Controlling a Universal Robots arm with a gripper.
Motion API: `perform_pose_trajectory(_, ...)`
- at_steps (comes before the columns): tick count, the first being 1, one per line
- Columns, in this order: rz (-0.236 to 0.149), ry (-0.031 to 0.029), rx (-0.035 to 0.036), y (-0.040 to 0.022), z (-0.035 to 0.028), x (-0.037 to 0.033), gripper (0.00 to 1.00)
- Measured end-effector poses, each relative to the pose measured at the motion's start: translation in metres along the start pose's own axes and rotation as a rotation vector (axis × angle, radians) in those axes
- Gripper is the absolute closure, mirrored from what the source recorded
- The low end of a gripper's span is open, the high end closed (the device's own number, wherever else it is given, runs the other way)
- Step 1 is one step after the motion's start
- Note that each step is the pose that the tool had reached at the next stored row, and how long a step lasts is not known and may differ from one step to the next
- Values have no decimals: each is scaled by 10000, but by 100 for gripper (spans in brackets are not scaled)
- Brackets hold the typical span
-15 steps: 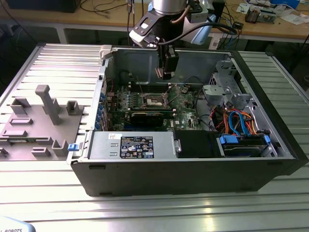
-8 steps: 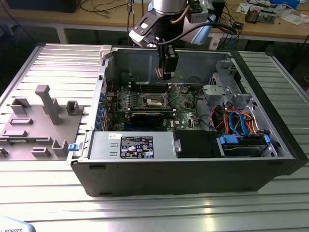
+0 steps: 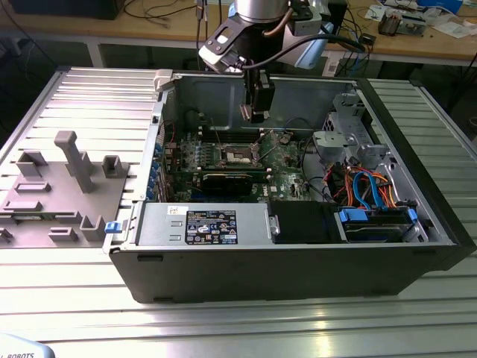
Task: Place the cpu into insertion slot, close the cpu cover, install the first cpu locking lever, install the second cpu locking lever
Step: 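Place the cpu into insertion slot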
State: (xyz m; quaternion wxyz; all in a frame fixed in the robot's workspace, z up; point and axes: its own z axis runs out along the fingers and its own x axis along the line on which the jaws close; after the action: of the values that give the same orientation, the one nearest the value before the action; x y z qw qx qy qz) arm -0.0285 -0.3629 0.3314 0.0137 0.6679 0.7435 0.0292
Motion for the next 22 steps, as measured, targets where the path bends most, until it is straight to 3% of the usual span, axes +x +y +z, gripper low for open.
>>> perform_pose_trajectory(18,272,-17,-5,0,0,0,46)
perform_pose_trajectory(22,994,-61,-19,0,2,0,46)
